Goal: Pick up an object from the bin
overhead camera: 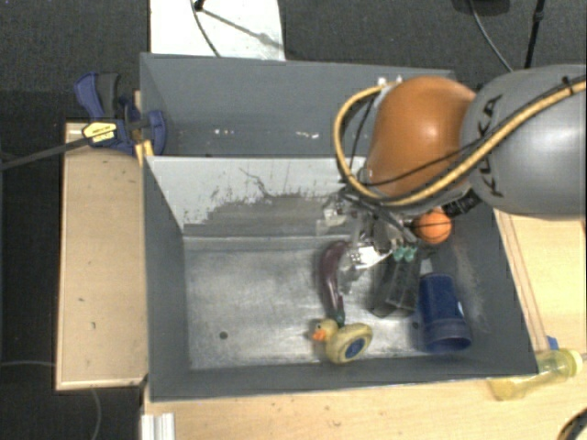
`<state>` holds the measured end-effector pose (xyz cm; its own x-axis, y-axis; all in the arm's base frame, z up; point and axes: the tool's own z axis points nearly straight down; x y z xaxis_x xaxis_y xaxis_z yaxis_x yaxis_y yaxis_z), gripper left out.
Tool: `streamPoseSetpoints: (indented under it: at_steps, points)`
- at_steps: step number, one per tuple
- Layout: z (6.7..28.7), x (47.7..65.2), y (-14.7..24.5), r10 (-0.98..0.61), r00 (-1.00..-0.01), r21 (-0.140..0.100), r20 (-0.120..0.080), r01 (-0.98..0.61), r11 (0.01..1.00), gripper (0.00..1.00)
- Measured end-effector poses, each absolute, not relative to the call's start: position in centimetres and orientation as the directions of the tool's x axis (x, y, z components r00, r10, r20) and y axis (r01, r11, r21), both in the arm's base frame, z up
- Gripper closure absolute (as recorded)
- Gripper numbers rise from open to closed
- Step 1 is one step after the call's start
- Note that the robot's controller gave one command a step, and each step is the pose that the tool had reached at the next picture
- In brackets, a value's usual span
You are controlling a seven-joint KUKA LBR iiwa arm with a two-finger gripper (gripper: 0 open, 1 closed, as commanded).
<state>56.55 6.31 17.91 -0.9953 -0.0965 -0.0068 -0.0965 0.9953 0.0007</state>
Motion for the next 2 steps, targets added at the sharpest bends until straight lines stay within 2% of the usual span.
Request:
streamPoseSetpoints:
  at_steps: [1,2]
  points:
    - [11.3,55.5,4.8,-0.312,-0.95,-0.001,-0.007,-0.312,0.95,0.0]
    - [7.6,56.7,2.3,-0.451,-0.892,-0.003,-0.019,-0.451,0.893,1.0]
